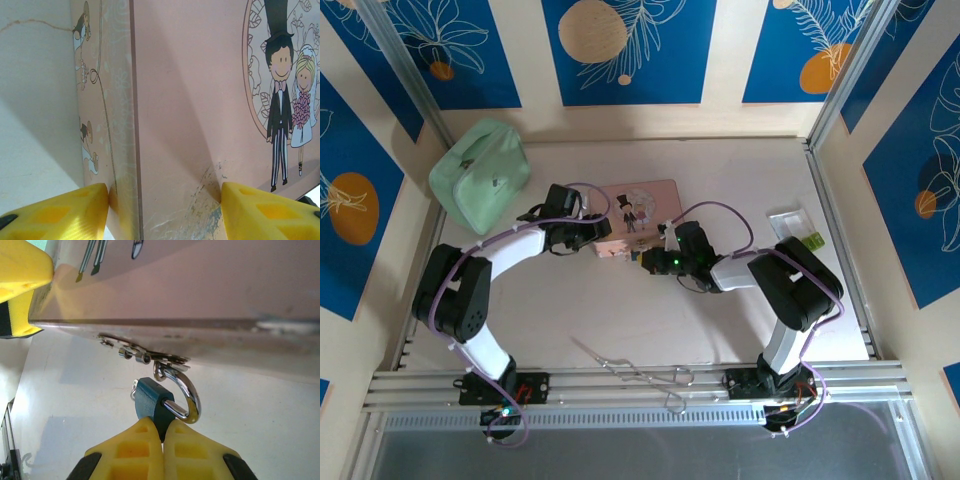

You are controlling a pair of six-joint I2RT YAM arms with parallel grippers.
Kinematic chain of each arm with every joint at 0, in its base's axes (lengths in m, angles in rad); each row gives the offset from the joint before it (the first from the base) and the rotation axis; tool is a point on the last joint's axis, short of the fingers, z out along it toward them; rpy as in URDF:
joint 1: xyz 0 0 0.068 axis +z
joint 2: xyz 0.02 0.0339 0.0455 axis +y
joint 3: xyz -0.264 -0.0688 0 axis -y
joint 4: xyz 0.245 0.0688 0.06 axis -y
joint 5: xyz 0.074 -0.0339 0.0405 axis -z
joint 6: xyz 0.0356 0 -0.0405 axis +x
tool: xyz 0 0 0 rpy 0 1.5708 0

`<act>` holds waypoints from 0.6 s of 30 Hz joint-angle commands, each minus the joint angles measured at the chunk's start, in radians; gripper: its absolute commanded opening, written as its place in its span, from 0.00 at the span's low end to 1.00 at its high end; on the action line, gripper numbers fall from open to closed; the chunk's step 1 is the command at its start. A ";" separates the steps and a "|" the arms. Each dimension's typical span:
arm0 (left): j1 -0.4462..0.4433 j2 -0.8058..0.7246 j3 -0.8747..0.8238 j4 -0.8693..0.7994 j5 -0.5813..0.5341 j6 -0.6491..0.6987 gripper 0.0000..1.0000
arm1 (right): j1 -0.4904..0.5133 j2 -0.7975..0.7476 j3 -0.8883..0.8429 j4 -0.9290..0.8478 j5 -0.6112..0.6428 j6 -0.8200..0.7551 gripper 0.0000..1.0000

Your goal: Unlock the padlock with the key

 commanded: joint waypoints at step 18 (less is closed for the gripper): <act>0.009 0.025 -0.024 -0.040 0.005 0.036 0.59 | -0.013 0.052 -0.020 -0.229 0.031 0.064 0.00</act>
